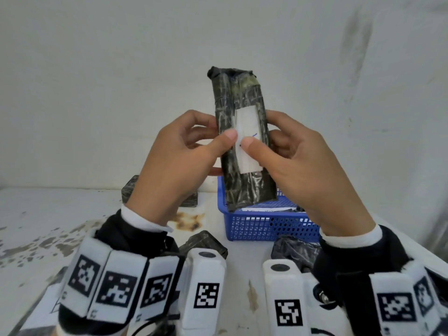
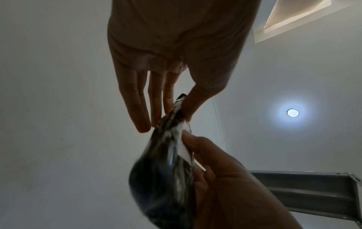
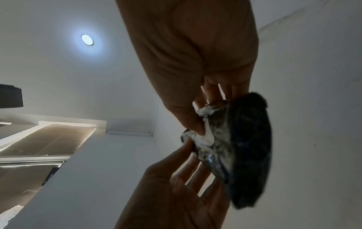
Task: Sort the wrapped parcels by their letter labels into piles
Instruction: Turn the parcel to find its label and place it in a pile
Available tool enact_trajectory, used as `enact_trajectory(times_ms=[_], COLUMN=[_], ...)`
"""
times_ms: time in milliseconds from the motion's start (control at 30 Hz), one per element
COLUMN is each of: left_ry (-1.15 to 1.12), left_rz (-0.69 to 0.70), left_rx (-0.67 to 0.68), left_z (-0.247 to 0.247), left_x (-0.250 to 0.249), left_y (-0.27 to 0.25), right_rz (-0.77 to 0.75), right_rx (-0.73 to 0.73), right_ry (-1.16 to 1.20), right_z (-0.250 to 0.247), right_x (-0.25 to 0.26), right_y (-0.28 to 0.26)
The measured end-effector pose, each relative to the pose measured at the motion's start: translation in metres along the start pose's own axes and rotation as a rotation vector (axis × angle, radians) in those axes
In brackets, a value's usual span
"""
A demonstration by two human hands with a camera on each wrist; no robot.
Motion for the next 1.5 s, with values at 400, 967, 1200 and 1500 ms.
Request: enact_trajectory(times_ms=[400, 967, 1200, 1500], left_ry=[0.076, 0.409, -0.019, -0.123], left_rz=[0.017, -0.295, -0.164, -0.065], left_rx=[-0.029, 0.143, -0.102, -0.092], left_z=[-0.002, -0.001, -0.022, -0.019], left_x=[-0.002, 0.023, 0.01, 0.007], left_y=[-0.001, 0.001, 0.003, 0.005], right_rz=[0.01, -0.071, -0.064, -0.093], right_rx=[0.02, -0.212, -0.172, -0.09], right_ry=[0.008, 0.325, 0.259, 0.205], right_z=[-0.001, -0.035, -0.031, -0.027], right_x=[-0.001, -0.009, -0.002, 0.002], right_y=[0.0, -0.002, -0.003, -0.003])
Point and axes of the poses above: each hand's wrist, its own y-axis towards the middle knuckle, its own z-axis out of the palm, x = y × z, the point moved 6 cm from there along y, towards the middle knuckle, and after that the axes turned 10 degrees about x, right-handed, at the moved point
